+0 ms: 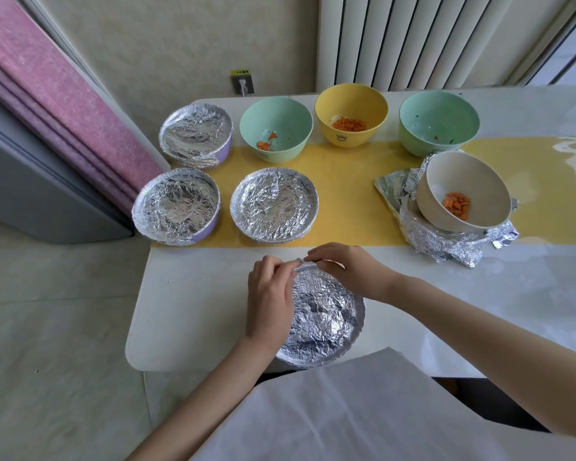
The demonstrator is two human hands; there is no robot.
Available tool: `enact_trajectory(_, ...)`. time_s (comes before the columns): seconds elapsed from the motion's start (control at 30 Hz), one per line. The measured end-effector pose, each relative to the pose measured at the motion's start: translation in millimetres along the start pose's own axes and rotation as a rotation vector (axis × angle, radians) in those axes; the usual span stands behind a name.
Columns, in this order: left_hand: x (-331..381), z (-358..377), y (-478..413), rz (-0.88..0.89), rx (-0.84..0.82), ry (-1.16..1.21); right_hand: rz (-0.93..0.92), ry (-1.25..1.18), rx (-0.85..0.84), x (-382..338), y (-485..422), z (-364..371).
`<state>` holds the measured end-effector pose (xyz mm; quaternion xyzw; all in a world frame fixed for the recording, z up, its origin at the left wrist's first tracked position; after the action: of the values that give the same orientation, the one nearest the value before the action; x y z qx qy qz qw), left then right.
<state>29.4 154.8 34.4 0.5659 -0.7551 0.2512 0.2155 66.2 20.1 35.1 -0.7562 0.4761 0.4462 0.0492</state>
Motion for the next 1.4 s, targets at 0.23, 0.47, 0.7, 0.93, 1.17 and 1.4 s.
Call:
enact_trajectory(0.23, 2, -1, 0, 0.043, 0.031, 0.056, -0.006, -0.003, 0.048, -8, 4, 1)
enact_trajectory(0.47, 2, 0, 1, 0.038, 0.063, 0.094, -0.106, 0.138, 0.125, -17, 3, 5)
enact_trajectory(0.7, 2, -2, 0, 0.049, 0.105, 0.105, -0.145, 0.311, 0.084, -21, 1, 5)
enact_trajectory(0.93, 1, 3, 0, 0.086, 0.071, 0.172, -0.117, 0.302, -0.023, -21, -3, 11)
enact_trajectory(1.17, -10, -2, 3, -0.064, 0.114, 0.298, -0.139, 0.316, -0.007, -25, -7, 16)
enact_trajectory(1.4, -4, -3, 3, 0.061, 0.086, 0.209, -0.050, 0.204, 0.056, -12, 7, 12)
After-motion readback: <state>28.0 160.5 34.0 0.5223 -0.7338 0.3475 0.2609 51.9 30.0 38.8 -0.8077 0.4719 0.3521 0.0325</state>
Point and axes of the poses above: each hand's wrist, its own y-axis away from the middle knuckle, its own z-axis out of the palm, x = y × z, the point moved 7 cm from there along -y, towards the middle knuckle, and after that the axes turned 11 degrees about -x, right-handed, at the moved point
